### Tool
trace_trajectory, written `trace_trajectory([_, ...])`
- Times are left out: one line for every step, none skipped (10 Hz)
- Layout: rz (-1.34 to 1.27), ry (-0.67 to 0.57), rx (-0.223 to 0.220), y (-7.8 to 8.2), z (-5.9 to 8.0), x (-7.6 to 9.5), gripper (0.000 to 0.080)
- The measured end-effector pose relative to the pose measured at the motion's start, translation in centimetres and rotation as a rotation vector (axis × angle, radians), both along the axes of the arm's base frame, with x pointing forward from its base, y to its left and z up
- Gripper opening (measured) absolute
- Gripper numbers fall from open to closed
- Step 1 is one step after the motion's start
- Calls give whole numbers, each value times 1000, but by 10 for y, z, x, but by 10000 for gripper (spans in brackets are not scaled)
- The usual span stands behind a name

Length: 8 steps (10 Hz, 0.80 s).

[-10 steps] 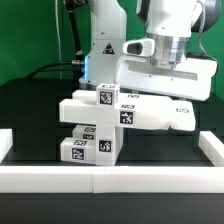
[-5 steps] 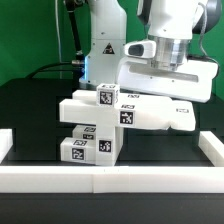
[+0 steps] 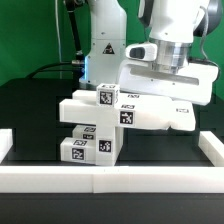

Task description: Assemble chair

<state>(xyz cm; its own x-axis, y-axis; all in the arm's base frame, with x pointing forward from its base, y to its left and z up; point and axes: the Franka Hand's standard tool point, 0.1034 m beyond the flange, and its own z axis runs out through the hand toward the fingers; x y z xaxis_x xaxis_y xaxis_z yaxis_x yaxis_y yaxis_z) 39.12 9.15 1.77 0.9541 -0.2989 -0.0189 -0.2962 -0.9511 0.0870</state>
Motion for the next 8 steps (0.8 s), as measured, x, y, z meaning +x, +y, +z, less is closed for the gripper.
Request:
trace_trajectory([0,2,-2,0,-1,-1,649])
trace_trajectory([1,3,-3,-1,-2,-1,649])
trace_trajectory([1,3,-3,-1,-2,-1,649])
trace_trajectory([1,3,-3,-1,-2,-1,649])
trace_trajectory([1,3,-3,-1,-2,-1,649])
trace_trajectory([1,3,-3,-1,-2,-1,649])
trace_trajectory([1,3,-3,-1,-2,-1,649])
trace_trajectory([1,3,-3,-1,-2,-1,649])
